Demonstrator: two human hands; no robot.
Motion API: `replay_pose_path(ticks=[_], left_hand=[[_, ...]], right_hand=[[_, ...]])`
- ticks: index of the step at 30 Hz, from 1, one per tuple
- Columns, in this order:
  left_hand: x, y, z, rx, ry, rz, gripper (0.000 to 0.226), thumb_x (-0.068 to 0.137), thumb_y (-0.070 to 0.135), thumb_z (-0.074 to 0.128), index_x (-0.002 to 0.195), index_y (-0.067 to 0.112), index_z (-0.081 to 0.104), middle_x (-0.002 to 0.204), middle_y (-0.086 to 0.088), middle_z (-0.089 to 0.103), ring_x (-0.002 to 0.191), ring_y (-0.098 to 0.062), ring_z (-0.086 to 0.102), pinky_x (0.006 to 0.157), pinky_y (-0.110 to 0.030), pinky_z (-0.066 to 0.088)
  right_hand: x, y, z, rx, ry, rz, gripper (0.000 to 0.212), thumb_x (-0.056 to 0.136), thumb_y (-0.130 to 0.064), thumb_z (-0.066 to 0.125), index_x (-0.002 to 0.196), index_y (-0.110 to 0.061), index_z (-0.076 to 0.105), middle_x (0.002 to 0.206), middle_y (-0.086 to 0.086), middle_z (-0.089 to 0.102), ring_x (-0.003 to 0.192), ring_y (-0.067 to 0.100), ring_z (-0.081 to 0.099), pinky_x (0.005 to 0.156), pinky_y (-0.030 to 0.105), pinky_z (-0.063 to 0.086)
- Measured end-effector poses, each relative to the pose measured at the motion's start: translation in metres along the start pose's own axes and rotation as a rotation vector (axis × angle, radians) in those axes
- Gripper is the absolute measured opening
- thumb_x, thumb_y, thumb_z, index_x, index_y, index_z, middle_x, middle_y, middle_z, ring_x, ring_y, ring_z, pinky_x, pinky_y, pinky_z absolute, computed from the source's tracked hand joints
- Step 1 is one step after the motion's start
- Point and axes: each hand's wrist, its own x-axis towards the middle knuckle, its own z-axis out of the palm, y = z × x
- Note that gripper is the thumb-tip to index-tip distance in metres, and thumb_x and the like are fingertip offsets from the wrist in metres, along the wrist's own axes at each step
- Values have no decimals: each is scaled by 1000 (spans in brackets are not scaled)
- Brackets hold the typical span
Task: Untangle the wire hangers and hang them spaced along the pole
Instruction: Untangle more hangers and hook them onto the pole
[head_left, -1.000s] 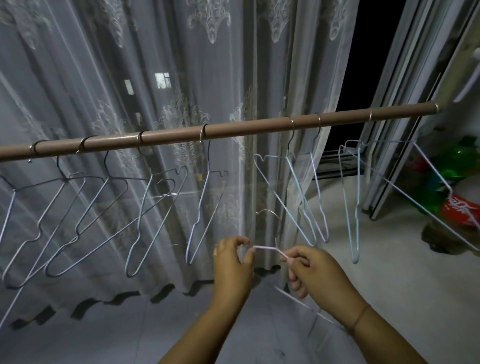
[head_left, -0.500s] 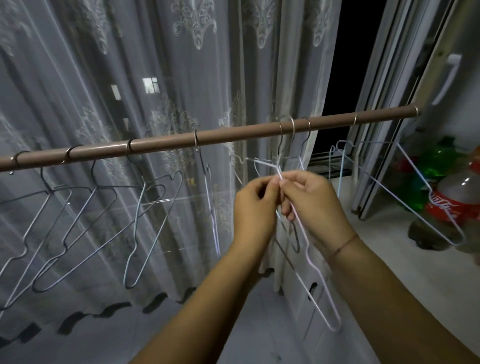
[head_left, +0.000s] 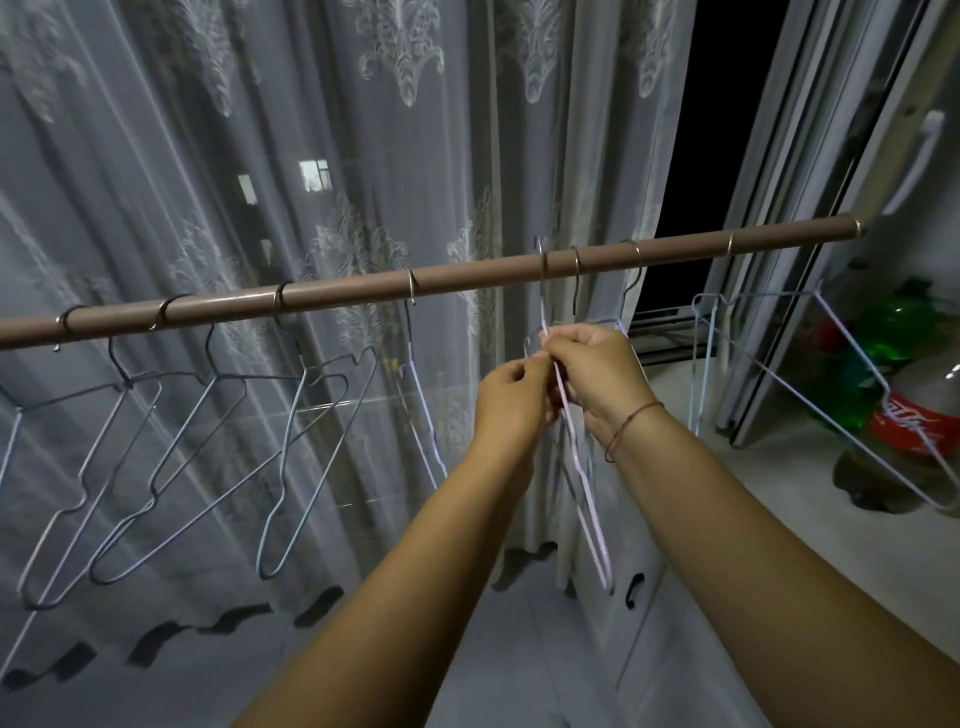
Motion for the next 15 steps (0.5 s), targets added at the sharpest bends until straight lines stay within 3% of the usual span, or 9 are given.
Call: replay_pose_path(ticks=[4,7,11,13,15], left_hand=[[-20,-11,-5,16,-87,-76,31,94,32,51,93,4,65,61,-3,55,57,-15,52,67,-29,50],[-30,-15,-9,88,-104,-69,27,92,26,55,89,4,70,69,-5,67,62,-16,62,71,-30,54],[-36,-16,-11,73,-96,-67,24,93,19,54,84,4,70,67,-6,67,59,-16,59,64,-24,53],[-38,-16,-12,74,-84,-81,21,93,18,54,83,7,69,68,-5,68,60,-13,60,65,-22,55],[-39,-19,-15,114,-60,-82,19,92,21,55,86,10,70,76,-5,71,67,-12,63,76,-28,56]], right_hand=[[2,1,2,6,-31,24,15,89,-10,49,100,-5,59,62,8,65,42,12,56,44,24,48],[2,5,4,-4,-41,32,19,90,-9,49,107,-4,56,64,10,65,41,9,56,41,18,45],[2,10,6,28,-67,51,21,91,-8,49,110,-3,53,67,13,65,44,11,62,45,19,50],[0,9,5,48,-96,73,21,92,-8,47,111,-2,52,72,15,66,52,13,66,51,21,56],[-4,6,3,37,-129,72,23,93,-7,45,115,-1,51,83,15,67,68,17,69,65,24,59]])
